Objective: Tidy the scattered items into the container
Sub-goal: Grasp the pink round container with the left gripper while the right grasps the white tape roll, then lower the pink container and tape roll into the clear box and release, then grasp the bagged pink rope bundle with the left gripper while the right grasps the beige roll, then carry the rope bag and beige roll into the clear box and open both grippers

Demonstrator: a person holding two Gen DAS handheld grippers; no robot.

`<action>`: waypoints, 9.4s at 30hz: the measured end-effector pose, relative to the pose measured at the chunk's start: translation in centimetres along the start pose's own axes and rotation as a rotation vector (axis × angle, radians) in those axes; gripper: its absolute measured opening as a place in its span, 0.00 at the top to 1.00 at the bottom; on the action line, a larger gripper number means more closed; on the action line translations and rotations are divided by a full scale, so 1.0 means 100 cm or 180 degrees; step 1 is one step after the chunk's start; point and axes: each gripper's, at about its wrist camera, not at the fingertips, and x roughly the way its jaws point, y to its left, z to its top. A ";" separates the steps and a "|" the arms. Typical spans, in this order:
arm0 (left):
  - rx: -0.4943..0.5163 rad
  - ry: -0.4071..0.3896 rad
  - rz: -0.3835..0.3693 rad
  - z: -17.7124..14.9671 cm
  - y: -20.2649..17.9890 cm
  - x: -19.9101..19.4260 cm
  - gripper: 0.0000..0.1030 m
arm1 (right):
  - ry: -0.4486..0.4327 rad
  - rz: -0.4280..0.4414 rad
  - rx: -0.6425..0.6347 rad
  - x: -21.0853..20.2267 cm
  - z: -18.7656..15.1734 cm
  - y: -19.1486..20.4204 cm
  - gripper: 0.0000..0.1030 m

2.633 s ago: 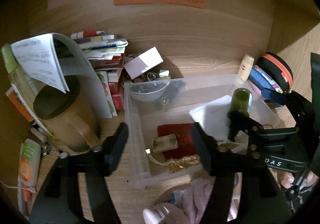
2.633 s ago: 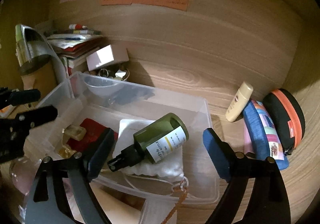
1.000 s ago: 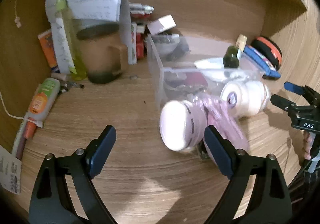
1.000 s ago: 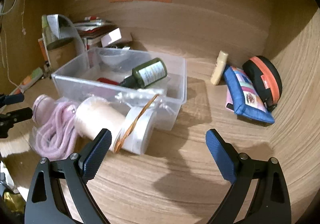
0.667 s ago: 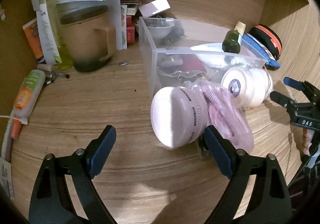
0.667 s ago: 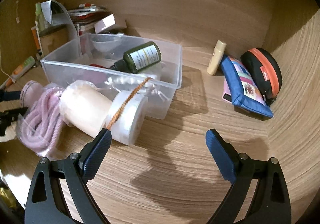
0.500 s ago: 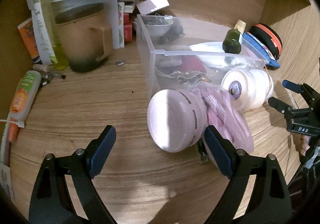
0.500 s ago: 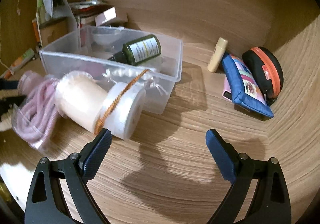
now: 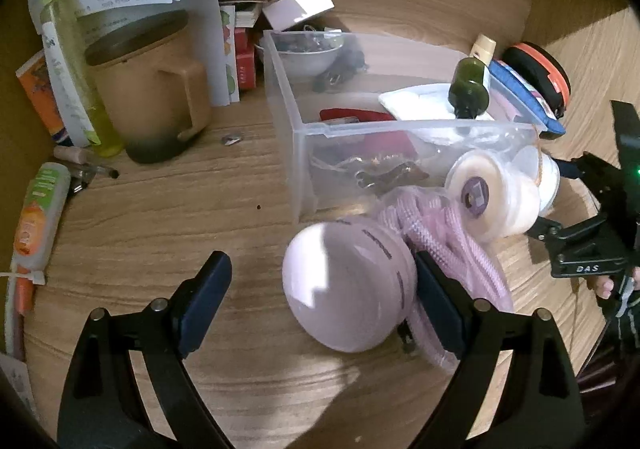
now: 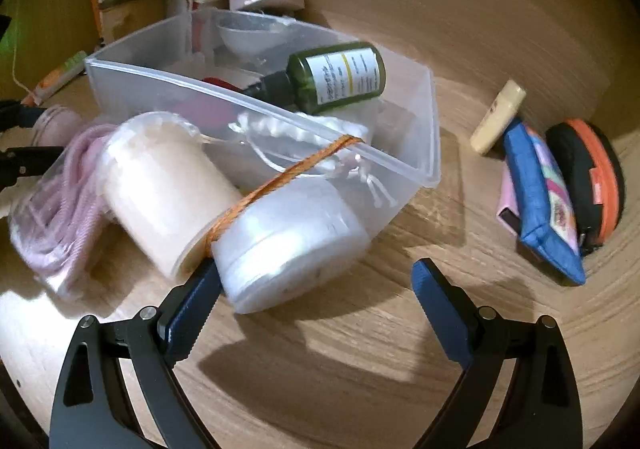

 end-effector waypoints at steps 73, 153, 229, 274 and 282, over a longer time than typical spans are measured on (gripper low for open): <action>-0.0044 -0.0853 -0.0211 0.085 -0.031 -0.035 0.37 | -0.0693 0.0607 0.0342 -0.033 0.080 0.007 0.38; 0.0431 -0.0623 0.0139 0.019 -0.052 -0.045 0.12 | -0.0611 -0.0192 0.0449 -0.069 0.001 -0.012 0.08; 0.0535 -0.0077 0.0077 -0.005 -0.030 0.005 0.35 | -0.0406 0.1022 0.0573 -0.040 0.017 0.052 0.31; 0.0272 0.0207 -0.0117 -0.018 -0.003 0.011 0.43 | -0.0969 0.1156 0.0668 -0.098 0.053 0.012 0.31; 0.0084 -0.0153 -0.0081 -0.024 0.009 -0.033 0.46 | -0.0944 0.1161 0.0760 -0.087 0.058 0.006 0.31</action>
